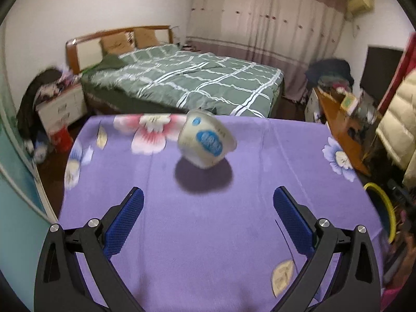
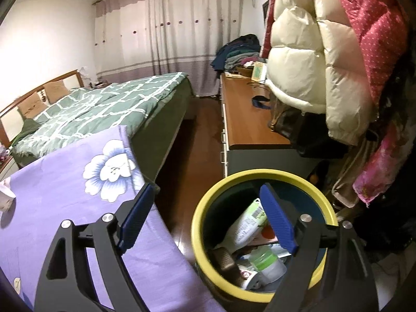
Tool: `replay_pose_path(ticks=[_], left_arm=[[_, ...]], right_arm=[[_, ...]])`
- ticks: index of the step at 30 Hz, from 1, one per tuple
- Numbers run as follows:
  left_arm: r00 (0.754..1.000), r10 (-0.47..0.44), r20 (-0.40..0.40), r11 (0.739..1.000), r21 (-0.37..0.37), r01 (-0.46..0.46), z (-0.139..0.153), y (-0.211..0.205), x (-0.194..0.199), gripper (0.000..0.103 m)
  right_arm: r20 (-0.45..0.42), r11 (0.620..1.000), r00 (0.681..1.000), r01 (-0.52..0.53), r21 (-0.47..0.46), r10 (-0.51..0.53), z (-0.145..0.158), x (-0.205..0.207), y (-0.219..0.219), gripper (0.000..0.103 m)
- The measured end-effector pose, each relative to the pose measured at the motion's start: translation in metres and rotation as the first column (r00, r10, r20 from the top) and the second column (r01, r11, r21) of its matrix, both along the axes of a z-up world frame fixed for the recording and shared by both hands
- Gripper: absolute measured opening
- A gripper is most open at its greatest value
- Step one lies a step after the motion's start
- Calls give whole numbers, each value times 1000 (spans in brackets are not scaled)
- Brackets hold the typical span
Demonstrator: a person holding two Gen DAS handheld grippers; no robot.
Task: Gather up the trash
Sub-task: 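Reach the left tool to the white yogurt cup and grasp it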
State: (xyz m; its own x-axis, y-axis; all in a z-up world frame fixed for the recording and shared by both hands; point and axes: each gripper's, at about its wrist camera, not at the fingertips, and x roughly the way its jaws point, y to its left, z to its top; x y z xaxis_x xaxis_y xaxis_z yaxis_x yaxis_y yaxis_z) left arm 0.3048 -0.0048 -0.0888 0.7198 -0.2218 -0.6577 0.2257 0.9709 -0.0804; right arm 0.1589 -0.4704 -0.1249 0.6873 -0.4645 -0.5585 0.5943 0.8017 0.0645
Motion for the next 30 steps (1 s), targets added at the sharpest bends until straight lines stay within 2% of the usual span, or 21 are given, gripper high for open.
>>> replay_pose_path(ticks=[4,11,15,20,27,30], left_arm=[[997,-68,-38,997,43,69,-8,-13,35,98],[990,-123,-70,984,119,131,-28,-30,91,98],[987,-139,-86,980,133,150,-36,-35,117,98],[982,-163,-98,972,154,177,-38,-37,136,98],[962,-238,-132,938,227,263,-43,-44,149,98],[959,-245,-143,930,243,274,-44,-46,156,98]], right_arm=[[-4,999,999,-32,-6,32,0,3,7,79],[-15,999,999,-35,10,36,-1,5,6,79],[-22,999,999,-39,12,39,-3,7,4,80],[-33,999,998,-48,21,48,-4,10,3,82],[-43,997,997,-64,40,66,-7,13,3,82],[-46,997,997,-67,40,69,-8,14,4,82]])
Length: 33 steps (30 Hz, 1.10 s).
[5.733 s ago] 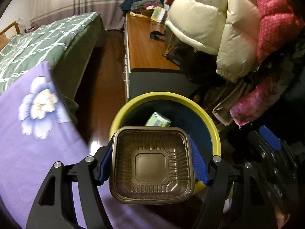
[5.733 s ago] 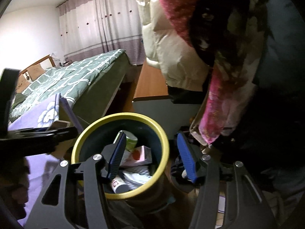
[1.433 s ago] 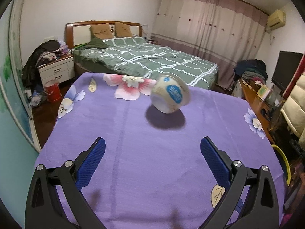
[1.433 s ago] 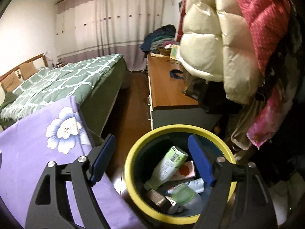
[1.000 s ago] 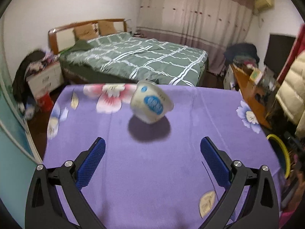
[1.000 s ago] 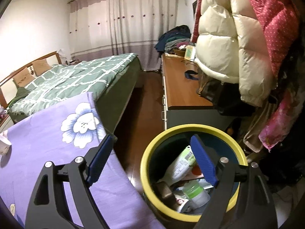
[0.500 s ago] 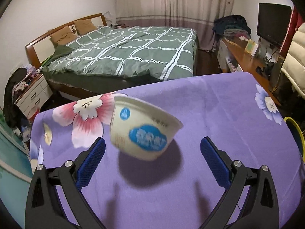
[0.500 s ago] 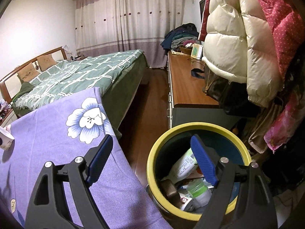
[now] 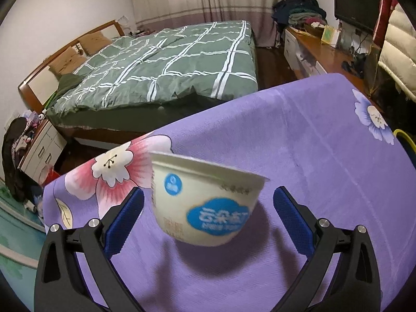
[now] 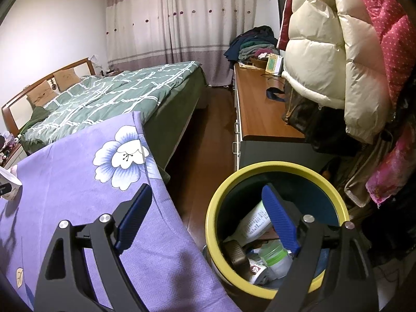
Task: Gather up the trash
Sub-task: 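Reach the left tool to the white yogurt cup and grasp it, then carry the yogurt cup over the bin and open the left tool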
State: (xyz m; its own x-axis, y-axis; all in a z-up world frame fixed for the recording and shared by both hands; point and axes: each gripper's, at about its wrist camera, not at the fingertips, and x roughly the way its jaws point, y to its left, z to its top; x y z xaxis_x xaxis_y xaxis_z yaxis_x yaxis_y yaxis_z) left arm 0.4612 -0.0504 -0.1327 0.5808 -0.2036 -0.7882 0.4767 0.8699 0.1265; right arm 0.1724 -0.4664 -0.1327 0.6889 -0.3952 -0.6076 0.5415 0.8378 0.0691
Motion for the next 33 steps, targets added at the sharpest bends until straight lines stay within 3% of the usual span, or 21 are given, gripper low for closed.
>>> replay_pose_path(ticks=[4,15,24,26,33], left_arm=[[999,-12,-29,1000,11,12,-4,-2,11,84],[1000,5,-9,998,-67,-6,9,5,0,83],[997,-22,74,989,-142,33,58,-31,-93,83],[996,-47,75,982,-180,60,68,-49,-117,83],[983,-167,69,951,-251,180,88,-131,-178,83]], right_arm=[[-6,1000,1000,-5,5,5,-1,1,0,82],[2,999,1000,-28,20,28,-1,1,2,82],[25,998,999,-37,50,36,3,-7,-3,82],[40,995,998,-53,83,50,6,-16,-8,82],[51,997,997,-55,53,52,15,-72,-29,82]])
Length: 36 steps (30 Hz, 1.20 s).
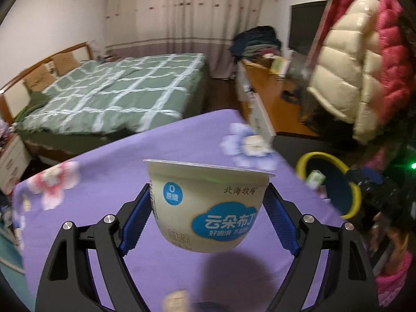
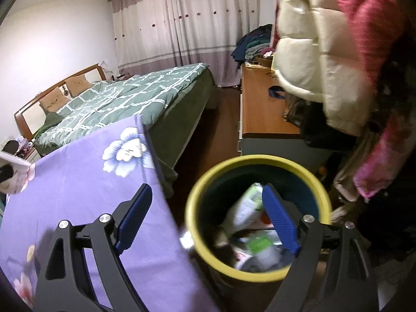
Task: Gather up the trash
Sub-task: 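Carry the yogurt cup over the bin and open the left tool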
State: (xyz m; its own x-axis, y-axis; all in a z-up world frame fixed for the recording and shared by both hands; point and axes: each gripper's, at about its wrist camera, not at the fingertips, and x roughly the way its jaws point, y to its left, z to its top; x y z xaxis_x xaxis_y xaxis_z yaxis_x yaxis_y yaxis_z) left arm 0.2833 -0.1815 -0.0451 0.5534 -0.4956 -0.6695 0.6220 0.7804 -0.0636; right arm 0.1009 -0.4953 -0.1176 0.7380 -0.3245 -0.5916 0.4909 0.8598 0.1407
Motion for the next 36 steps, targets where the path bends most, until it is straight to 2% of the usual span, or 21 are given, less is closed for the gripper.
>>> replay_pose_path(ticks=[6,11,17,28,30,31,36], left_arm=[[989,-142,-32,990,-30,141,1,-93,-40,83],[973,-221,-65,975,-34,219,-7,-163,-65,83],[957,-268,-113,963,-15,269,-32,-231,-76,83],[947,-272,-169,960,21,279,-72,-302,-73,83],[950,-259,-175,963,30,268,-76,-308,-71,87],[953,-248,-175,965,36,258,-78,-310,-70,92],[962,-221,-160,974,9,225,-67,-288,-75,92]], right_arm=[[11,999,999,39,15,-39,6,-52,-36,82],[21,998,997,70,4,-70,8,-82,-59,82],[18,994,994,105,3,-105,4,-107,-82,82],[12,986,987,162,42,-162,-10,-134,-112,82],[9,985,986,164,46,-164,-12,-134,-113,82],[9,986,986,163,46,-164,-11,-134,-113,82],[18,989,990,141,40,-142,-7,-132,-104,82]])
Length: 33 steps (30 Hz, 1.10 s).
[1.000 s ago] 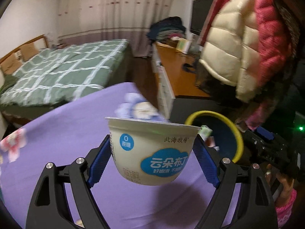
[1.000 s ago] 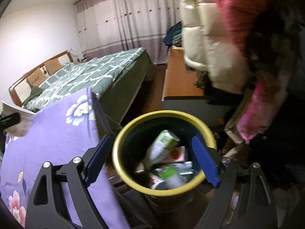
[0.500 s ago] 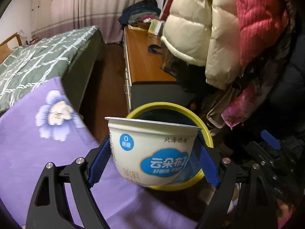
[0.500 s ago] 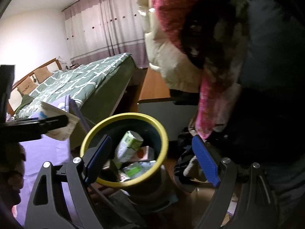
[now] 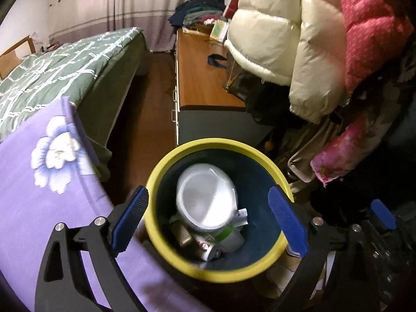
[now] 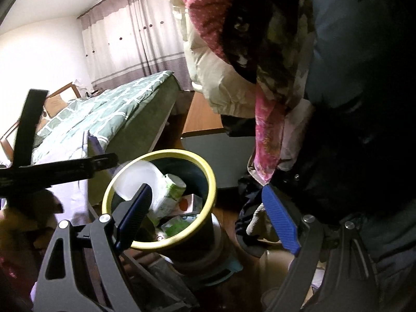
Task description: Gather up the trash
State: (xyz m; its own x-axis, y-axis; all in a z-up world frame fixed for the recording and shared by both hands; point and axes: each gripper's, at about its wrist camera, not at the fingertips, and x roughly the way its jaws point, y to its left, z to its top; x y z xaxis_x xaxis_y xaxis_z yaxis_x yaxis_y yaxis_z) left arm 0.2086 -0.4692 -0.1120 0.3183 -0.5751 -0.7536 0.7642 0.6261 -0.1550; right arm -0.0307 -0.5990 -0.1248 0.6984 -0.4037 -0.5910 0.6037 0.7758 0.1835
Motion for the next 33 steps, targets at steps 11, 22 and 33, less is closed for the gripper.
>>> replay_pose_path(ticks=[11,22,33], left_arm=[[961,206,183,971,-156,-179,80,176,-52,98],[799,553,234,833,-166,-528,90,350,-105,98],[706,651,277,759,-258,-598,100,424,-175,98]], right_arm=[[19,987,987,-161,-17,162,14,22,56,82],[28,927,929,-367,-79,370,45,23,137,83],[46,898,905,-411,-156,423,69,-15,184,89]])
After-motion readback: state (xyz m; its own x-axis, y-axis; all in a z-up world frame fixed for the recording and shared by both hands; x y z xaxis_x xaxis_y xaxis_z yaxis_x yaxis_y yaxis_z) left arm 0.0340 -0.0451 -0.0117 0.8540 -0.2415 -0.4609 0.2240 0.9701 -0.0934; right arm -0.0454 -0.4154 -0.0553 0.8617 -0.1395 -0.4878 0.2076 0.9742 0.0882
